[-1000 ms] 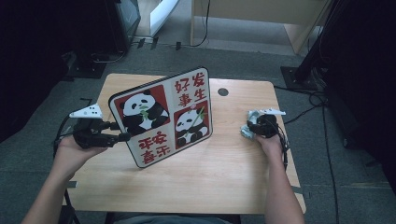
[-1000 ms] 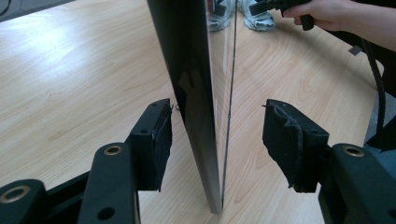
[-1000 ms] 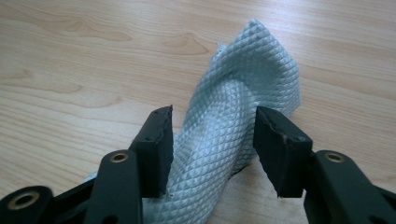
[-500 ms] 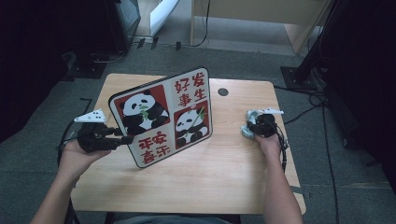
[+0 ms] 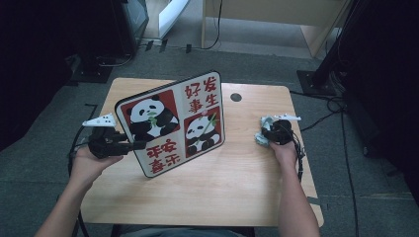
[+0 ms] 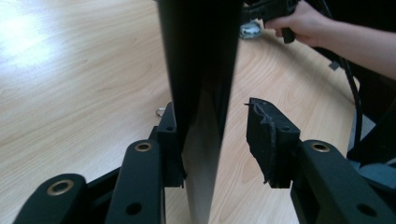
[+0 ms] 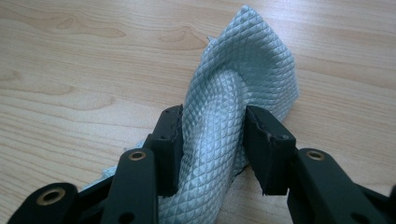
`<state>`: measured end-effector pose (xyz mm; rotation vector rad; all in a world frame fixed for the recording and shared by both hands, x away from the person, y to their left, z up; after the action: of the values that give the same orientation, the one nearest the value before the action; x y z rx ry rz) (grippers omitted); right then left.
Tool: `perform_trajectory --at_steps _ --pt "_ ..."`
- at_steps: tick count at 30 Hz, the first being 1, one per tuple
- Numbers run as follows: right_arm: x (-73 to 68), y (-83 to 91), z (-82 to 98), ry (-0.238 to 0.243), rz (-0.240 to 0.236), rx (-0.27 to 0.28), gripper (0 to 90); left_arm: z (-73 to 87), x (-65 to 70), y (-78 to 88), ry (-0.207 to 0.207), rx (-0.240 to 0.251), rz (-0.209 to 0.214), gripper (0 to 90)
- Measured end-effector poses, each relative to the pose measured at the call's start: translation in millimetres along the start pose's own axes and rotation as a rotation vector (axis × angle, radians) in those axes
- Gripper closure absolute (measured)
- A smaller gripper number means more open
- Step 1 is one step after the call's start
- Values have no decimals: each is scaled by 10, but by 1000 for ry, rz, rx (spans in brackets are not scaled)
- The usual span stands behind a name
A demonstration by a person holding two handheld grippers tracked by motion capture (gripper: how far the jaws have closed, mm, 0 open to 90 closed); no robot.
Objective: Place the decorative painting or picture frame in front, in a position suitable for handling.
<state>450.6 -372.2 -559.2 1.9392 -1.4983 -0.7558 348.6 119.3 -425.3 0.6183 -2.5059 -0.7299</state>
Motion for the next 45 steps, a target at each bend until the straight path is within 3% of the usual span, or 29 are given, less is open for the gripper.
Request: perform_trajectory --at_steps 5,13,18,22,25,35,39,45 --pt "6 -15 -3 5 9 6 584 -4 -4 -28 -24 -6 -18 649" --pt "34 -18 3 -9 -6 12 607 -19 -14 -46 -8 -1 -22 703" --pt "38 -15 10 -7 -2 8 661 7 15 -34 18 14 -1 750" --pt "60 -13 17 -30 -17 16 729 24 53 -36 12 11 -12 776" --pt "92 -9 22 -74 -44 23 761 32 75 -40 7 7 -9 795" --pt "77 37 -9 -67 -45 -18 794 42 113 -51 12 4 5 807" --pt "45 96 -67 -68 -72 13 795 49 134 -50 19 6 15 807" --pt "-85 196 -161 -25 -89 31 795 68 169 -46 17 6 19 806"
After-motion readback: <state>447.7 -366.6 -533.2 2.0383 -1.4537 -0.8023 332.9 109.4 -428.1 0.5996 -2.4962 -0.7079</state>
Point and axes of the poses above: each handheld gripper's, and its own axes: y roughly backward along the jaws, z roughly out of its underside, x roughly to its right, the point moved 7 cm from there along -y, roughly forward along the jaws, and after that the axes turned 3 degrees about -x, right-handed, at the moved point
